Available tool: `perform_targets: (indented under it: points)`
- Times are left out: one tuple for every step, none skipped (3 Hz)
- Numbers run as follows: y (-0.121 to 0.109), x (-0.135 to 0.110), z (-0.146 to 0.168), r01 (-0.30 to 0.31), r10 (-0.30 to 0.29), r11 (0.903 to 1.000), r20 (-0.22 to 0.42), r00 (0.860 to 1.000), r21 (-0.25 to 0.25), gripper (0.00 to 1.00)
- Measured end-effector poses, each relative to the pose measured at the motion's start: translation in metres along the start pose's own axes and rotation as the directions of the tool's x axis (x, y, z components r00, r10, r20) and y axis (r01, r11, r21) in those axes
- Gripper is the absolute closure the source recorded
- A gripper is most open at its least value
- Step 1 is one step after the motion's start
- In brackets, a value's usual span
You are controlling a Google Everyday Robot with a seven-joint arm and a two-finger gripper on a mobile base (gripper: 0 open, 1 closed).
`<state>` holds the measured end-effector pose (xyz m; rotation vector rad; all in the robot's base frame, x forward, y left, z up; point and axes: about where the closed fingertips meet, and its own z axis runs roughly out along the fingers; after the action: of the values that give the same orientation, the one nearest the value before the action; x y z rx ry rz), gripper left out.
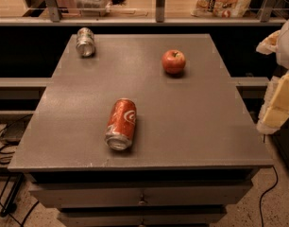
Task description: Pick coke can
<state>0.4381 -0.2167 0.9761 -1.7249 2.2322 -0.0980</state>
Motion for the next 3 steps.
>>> perform_targets:
  points:
    - [0.0, 0.0, 0.0, 0.0, 0.0, 1.0, 0.0, 1.0, 0.0, 0.0]
    - [0.0, 0.0, 0.0, 0.0, 0.0, 1.0, 0.0, 1.0, 0.0, 0.0]
    - [0.0004, -0.0079, 0.0022, 0.021, -0.02, 0.9997, 0.054, 0.998, -0.009, 0.0]
